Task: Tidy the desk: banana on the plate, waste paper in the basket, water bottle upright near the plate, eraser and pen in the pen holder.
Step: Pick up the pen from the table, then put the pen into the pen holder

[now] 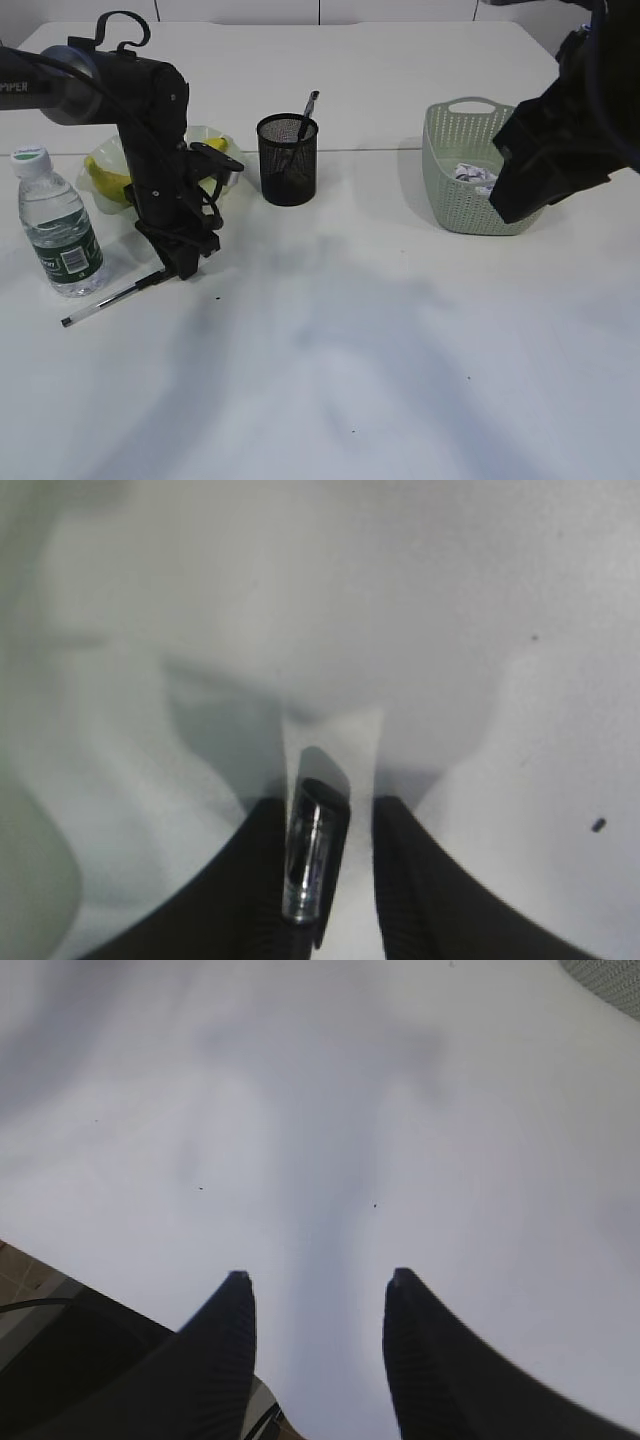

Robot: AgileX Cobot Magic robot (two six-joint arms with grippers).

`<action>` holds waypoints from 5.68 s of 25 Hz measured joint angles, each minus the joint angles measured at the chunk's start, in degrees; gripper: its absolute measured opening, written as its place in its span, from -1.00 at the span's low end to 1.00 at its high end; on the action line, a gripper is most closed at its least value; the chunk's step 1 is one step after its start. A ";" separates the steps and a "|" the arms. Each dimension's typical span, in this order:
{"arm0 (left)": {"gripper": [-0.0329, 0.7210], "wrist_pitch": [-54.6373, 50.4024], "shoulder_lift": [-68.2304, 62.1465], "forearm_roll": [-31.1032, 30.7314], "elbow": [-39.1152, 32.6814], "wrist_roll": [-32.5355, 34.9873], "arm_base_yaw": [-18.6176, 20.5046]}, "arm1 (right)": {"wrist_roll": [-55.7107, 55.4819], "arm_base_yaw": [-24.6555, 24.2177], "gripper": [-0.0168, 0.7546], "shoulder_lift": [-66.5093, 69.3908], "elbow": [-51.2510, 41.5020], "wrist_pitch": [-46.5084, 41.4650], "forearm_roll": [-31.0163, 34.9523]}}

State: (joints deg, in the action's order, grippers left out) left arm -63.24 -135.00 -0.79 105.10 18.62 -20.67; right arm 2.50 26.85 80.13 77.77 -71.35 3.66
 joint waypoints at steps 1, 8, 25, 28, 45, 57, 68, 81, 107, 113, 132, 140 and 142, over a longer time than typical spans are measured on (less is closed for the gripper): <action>-0.34 0.00 0.00 0.00 0.00 0.00 0.00 | 0.00 0.00 -0.13 0.00 0.00 0.00 0.00; -0.34 0.34 0.00 0.07 0.00 0.00 0.00 | 0.00 0.00 -0.13 0.00 0.00 0.00 0.00; -0.34 1.02 -0.44 0.21 0.38 0.04 0.00 | 0.00 0.00 -0.13 0.00 0.00 0.00 0.00; -0.34 1.02 -0.62 0.79 0.52 0.13 0.00 | 0.00 0.00 -0.13 0.00 0.00 0.00 0.00; -0.61 -0.74 -0.76 0.79 0.74 4.22 0.00 | 0.09 0.00 -0.13 0.00 0.00 0.00 0.00; -0.71 -0.94 -0.76 0.79 0.74 4.30 0.00 | 0.09 0.00 -0.13 0.00 0.00 0.00 0.00; -0.71 -1.38 0.61 2.95 0.62 4.34 0.09 | 0.09 0.00 -0.13 0.00 0.00 0.00 0.00; -0.72 3.16 8.77 7.80 0.62 4.34 0.09 | 0.09 0.00 -0.13 0.00 0.00 0.00 0.00; -0.72 35.55 12.00 21.22 0.62 4.43 0.09 | 0.09 0.00 -0.13 0.00 0.00 0.00 0.00; -0.72 44.77 12.12 26.52 0.62 4.43 0.09 | 0.09 0.00 -0.13 0.00 0.00 0.00 0.73; -0.72 63.55 12.12 35.95 0.53 4.43 -2.02 | 0.09 0.00 -0.13 0.00 0.00 0.00 1.65; -0.72 66.63 11.25 35.95 0.53 4.43 -2.81 | 0.09 0.00 -0.13 0.00 0.00 0.00 1.65; -0.72 67.84 10.73 35.99 0.53 4.43 -2.81 | 0.09 0.00 -0.13 0.00 0.00 0.00 1.65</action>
State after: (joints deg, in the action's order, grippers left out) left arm 4.60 -124.26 35.20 105.62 23.05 -23.48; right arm 2.59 26.85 80.13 77.77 -71.35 5.30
